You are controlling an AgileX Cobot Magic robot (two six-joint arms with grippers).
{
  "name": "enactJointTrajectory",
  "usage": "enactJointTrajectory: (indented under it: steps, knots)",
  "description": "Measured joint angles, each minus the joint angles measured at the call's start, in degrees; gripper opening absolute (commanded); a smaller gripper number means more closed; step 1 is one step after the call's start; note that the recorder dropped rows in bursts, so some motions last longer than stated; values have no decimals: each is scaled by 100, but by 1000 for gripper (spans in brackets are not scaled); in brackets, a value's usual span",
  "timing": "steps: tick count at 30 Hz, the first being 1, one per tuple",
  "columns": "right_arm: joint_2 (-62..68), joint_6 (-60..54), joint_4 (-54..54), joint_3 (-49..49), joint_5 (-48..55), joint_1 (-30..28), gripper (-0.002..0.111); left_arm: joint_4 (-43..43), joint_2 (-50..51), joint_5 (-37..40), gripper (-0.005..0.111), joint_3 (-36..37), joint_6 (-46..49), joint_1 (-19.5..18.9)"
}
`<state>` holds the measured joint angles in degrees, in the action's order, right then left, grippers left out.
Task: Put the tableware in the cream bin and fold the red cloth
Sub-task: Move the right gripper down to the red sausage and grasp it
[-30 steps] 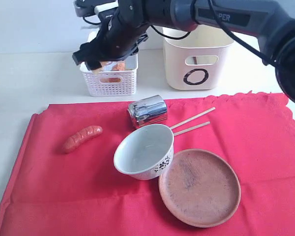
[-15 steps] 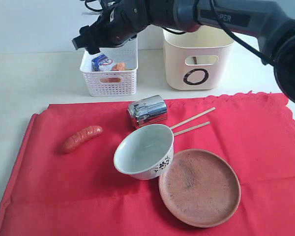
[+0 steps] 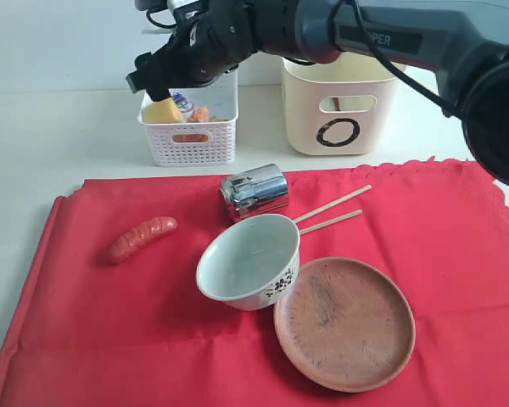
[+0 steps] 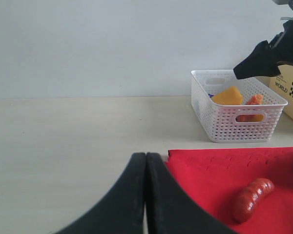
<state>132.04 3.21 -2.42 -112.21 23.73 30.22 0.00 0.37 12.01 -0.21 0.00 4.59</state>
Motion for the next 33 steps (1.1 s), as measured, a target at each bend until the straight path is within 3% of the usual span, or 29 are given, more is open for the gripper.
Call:
enactJointTrajectory:
  steps: [20, 26, 33]
  knots:
    - [-273, -78, 60, 0, 1101, 0, 90, 0, 0, 0, 0, 0, 0, 0]
    - [-517, -1125, 679, 0, 1750, 0, 90, 0, 0, 0, 0, 0, 0, 0]
    - [-548, -3291, 2137, 0, 2527, 155, 90, 0, 0, 0, 0, 0, 0, 0]
